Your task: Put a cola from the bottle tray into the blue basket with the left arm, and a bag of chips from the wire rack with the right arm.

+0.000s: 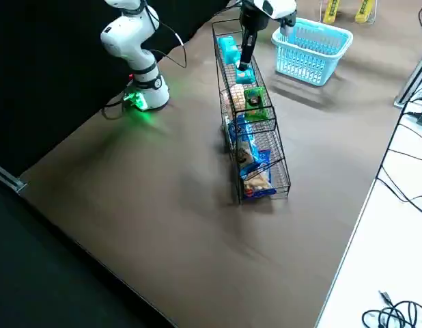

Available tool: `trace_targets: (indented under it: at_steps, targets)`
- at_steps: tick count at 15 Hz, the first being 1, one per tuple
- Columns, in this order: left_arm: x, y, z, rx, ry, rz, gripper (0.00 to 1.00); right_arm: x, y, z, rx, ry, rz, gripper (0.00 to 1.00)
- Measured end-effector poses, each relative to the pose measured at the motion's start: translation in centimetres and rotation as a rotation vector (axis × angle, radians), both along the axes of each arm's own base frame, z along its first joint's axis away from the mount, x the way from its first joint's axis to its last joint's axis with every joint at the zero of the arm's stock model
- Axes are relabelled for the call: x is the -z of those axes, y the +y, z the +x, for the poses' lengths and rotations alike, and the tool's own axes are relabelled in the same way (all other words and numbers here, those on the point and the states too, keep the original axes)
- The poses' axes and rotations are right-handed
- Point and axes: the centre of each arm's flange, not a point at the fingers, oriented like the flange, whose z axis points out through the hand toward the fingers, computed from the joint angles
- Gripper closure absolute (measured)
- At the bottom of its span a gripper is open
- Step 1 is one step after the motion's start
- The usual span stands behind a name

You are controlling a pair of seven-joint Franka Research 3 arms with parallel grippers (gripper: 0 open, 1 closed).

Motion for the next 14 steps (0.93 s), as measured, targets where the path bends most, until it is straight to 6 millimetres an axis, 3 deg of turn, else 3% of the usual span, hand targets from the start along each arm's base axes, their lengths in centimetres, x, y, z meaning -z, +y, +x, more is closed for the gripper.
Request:
trace_targets:
  at_steps: [4, 5, 7, 8, 14]
  targets:
    - [-0.06, -0.16, -0.47, -0.003, -0.001, 0.002, 0.22, 0.01, -0.05, 0.08, -0.001, -0.006, -0.003, 0.32]
    - [-0.09, -0.16, -0.57, -0.004, -0.002, 0.003, 0.23, -0.01, -0.1, 0.11, -0.001, -0.009, -0.006, 0.38]
    - [-0.11, -0.14, -0.73, -0.006, -0.003, 0.004, 0.26, 0.02, -0.13, 0.12, 0.0, -0.01, -0.007, 0.42]
    - [-0.13, -0.13, -0.76, -0.006, -0.005, 0.004, 0.32, 0.05, -0.16, 0.14, 0.0, -0.01, -0.008, 0.46]
    - [-0.19, -0.11, -0.61, -0.006, -0.022, 0.009, 0.39, 0.2, -0.2, 0.21, -0.001, -0.009, -0.01, 0.55]
